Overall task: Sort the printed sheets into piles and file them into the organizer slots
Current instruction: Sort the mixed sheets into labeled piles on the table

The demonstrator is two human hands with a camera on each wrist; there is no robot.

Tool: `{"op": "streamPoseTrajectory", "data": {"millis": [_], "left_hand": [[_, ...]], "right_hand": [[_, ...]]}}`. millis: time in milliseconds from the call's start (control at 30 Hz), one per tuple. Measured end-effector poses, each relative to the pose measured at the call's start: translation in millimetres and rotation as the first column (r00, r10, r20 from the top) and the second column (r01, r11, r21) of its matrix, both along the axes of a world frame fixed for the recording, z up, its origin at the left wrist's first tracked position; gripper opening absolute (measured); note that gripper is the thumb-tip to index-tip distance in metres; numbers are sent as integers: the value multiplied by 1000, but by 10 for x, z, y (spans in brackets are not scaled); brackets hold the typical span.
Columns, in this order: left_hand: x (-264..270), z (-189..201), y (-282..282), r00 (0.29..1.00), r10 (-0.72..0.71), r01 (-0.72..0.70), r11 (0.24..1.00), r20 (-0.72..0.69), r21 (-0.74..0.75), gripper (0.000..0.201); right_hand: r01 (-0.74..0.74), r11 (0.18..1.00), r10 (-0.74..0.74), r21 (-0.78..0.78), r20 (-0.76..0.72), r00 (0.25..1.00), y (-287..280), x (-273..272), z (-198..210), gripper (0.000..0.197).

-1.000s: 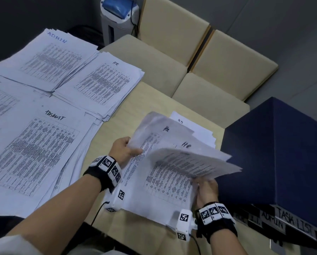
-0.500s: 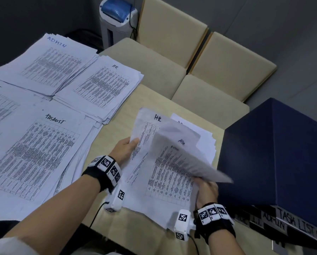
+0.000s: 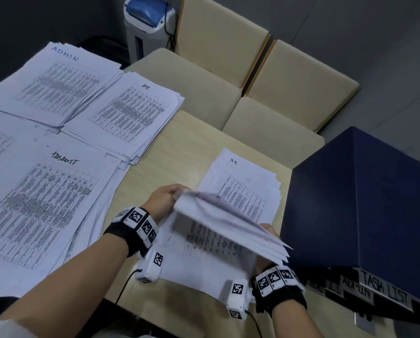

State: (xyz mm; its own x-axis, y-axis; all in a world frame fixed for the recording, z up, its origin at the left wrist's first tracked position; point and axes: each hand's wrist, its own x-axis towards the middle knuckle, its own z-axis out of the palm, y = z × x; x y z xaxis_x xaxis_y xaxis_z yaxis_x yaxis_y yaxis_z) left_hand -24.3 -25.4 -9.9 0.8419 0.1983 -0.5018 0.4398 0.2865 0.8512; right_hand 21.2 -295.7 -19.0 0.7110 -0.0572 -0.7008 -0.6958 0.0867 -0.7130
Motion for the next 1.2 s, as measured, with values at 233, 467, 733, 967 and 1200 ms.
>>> {"op": "streamPoseTrajectory", "data": {"millis": [233,467,733,967,1200], "left_hand": [[-72,40,-28,951,-306,301,947,31,115,33],[175,538,-97,952,-99,56,987,289,153,31],[233,331,-199,985,-85,41,960,149,278,51],[5,256,-149,985,27,-79,949,169,305,33],[-150,512,735,940,291,-332,900,175,284,15]], "right_hand": [[31,997,-19,-74,156,988,133,-70,233,24],[43,998,-10,-54,510,860,380,221,877,31],[-109,965,219,-237,510,832,339,146,710,26],[-179,938,314,-298,503,805,504,232,684,47],[-326,927,375,-188,414,829,1158,188,535,24]]}}
